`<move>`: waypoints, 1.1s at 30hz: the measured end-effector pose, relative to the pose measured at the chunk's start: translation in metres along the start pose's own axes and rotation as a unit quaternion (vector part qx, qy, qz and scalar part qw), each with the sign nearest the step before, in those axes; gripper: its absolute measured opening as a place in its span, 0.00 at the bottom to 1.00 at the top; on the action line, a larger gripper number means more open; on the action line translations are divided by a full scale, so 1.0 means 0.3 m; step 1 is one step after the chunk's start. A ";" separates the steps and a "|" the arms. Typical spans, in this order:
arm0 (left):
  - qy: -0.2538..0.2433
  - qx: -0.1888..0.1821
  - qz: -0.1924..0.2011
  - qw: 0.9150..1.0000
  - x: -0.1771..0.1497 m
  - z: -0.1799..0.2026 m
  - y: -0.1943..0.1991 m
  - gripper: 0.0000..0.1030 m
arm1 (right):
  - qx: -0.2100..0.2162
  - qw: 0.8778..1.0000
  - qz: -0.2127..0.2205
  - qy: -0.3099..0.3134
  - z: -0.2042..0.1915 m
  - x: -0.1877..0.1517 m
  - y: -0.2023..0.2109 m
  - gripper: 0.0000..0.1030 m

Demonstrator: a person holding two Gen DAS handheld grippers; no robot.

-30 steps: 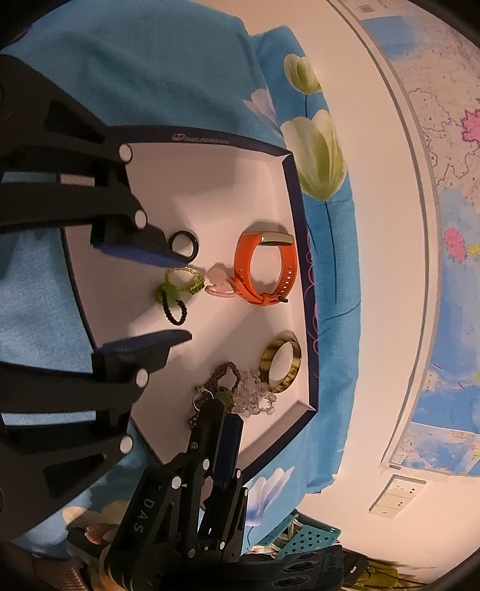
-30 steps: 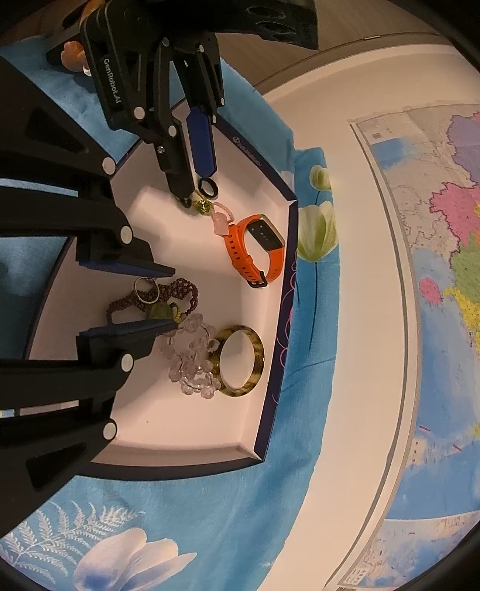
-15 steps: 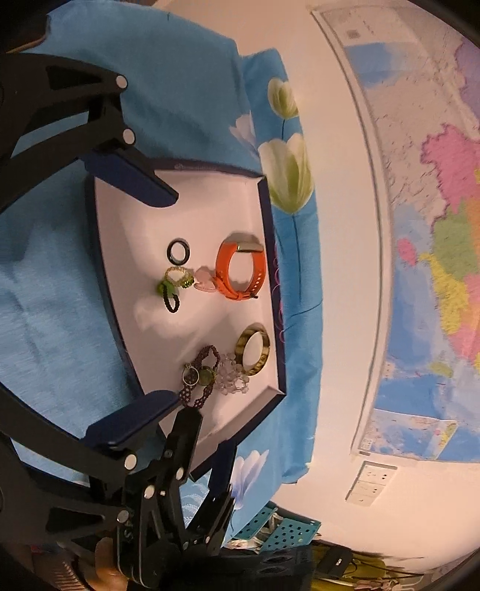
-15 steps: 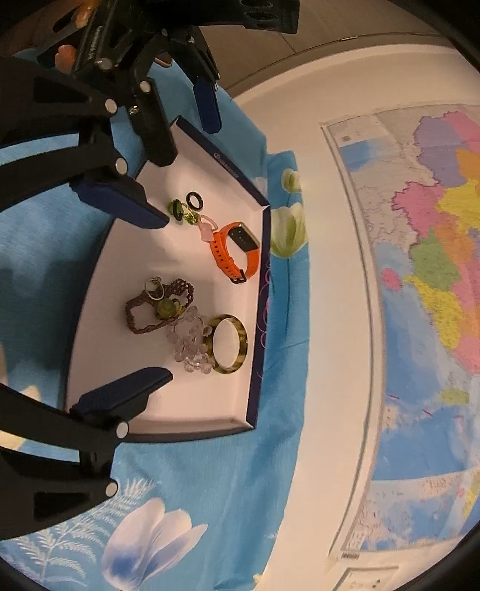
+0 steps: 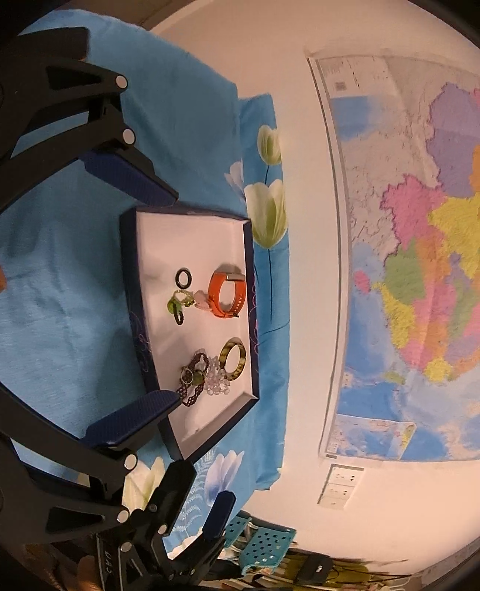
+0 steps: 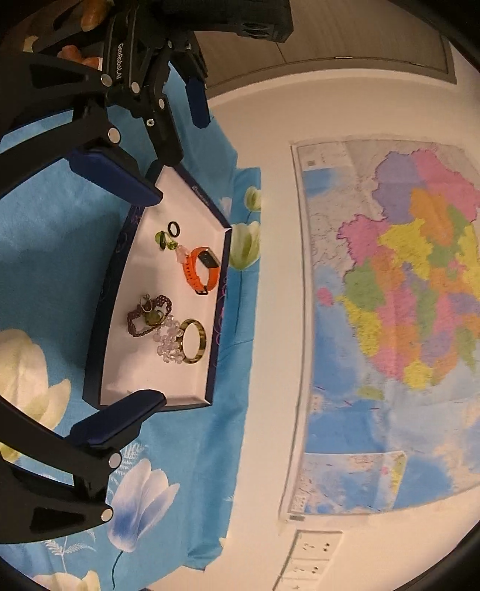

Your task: Organize jewelry

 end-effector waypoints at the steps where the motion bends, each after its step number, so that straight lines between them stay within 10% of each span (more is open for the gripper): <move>1: 0.004 0.001 0.005 1.000 -0.001 -0.006 0.015 0.95 | -0.001 1.000 0.002 0.000 -0.005 -0.001 0.010 0.93; 33: -0.001 0.061 0.142 0.988 0.001 -0.027 0.333 0.95 | -0.034 0.997 0.072 -0.023 -0.037 -0.039 0.222 0.93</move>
Point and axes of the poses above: each gripper's, at about its wrist camera, not at the fingertips, and y roughly against the way its jaws point, z to its right, x to its top, the point moved 10 cm from there along -y, roughly the way its jaws point, and after that the axes turned 5 degrees about x, right-handed, at the moved point
